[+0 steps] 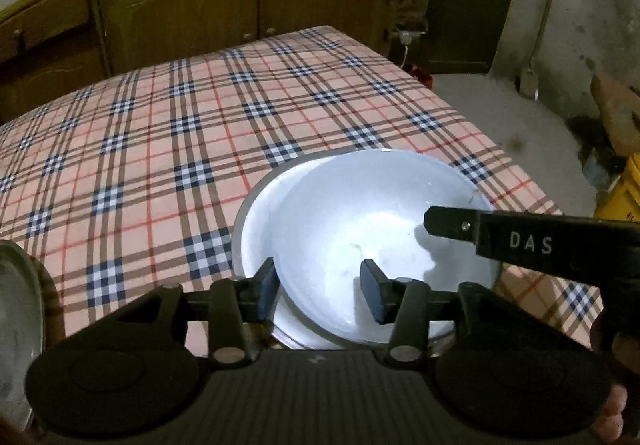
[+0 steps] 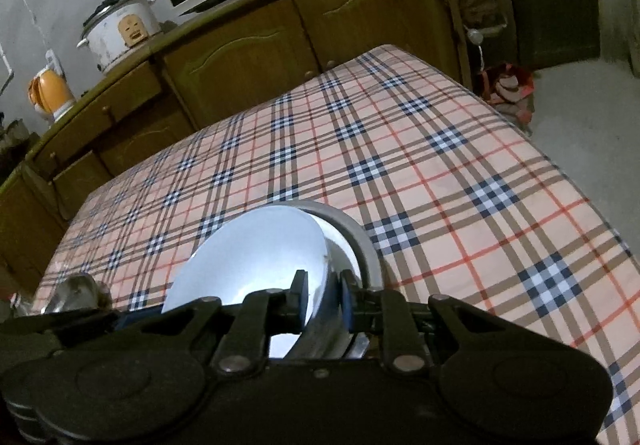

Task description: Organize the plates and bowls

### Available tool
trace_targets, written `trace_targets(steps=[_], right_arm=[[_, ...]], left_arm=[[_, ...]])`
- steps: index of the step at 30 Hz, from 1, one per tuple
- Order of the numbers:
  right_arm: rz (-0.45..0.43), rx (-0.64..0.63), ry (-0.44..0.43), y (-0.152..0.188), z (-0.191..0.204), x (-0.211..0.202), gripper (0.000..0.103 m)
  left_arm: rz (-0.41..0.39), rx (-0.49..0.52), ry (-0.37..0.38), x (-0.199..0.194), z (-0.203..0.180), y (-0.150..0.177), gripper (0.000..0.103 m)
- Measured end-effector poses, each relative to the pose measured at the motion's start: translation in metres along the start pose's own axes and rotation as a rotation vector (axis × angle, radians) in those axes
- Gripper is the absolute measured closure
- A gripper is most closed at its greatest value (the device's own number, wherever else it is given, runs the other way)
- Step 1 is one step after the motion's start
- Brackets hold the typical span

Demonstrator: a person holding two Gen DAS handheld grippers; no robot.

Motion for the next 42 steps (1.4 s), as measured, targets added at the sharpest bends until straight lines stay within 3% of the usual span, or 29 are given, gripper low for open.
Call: trace_targets(steps=[5,8,10,13,15,19,22,29,33,37,42], right_arm=[[0.025,-0.033,0.011,-0.001,0.005,0.002,0.084],[0.031,-0.059,0.037,-0.002,0.008,0.004,0.084],[0.036,-0.075,0.046,-0.002,0.010,0.005,0.083],[0.046,-0.120,0.075,-0.001,0.014,0.006,0.083],[0.052,-0.179,0.102,0.000,0.020,0.007,0.081],[0.044,-0.231,0.131,0.000,0.025,0.006,0.063],[0.017,-0.233,0.140,-0.006,0.026,0.000,0.060],[-0.079,-0.159,0.200,-0.020,0.007,-0.018,0.058],[-0.095,-0.088,0.183,-0.019,-0.003,-0.021,0.058],[-0.167,-0.020,0.172,-0.025,-0.011,-0.033,0.058],[-0.108,-0.022,0.195,-0.020,-0.018,-0.023,0.057]], left_arm=[[0.013,0.006,0.007,-0.004,0.005,0.000,0.055],[-0.040,0.077,-0.140,-0.012,0.011,-0.004,0.028],[-0.055,0.087,-0.158,-0.011,0.016,-0.005,0.028],[0.004,-0.028,-0.082,-0.004,0.026,-0.001,0.028],[0.010,-0.055,-0.087,-0.002,0.030,0.001,0.028],[0.004,-0.102,-0.077,-0.007,0.036,0.000,0.028],[0.000,-0.117,-0.081,-0.011,0.038,-0.002,0.028],[-0.004,-0.146,-0.093,-0.014,0.045,0.000,0.026],[-0.018,-0.185,-0.092,-0.018,0.052,-0.002,0.023],[-0.024,-0.203,-0.093,-0.019,0.056,-0.002,0.023],[-0.023,-0.213,-0.101,-0.018,0.055,-0.002,0.022]])
Point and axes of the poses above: each gripper's, at about its wrist camera, not at the fingertips, and x roughly the way its jaws point, z to its left, y to its underside, the point moved 7 cm from there along x, roughly the way its jaws point, and after that the axes turned 10 degrees about -y, right-handed, at the moved point
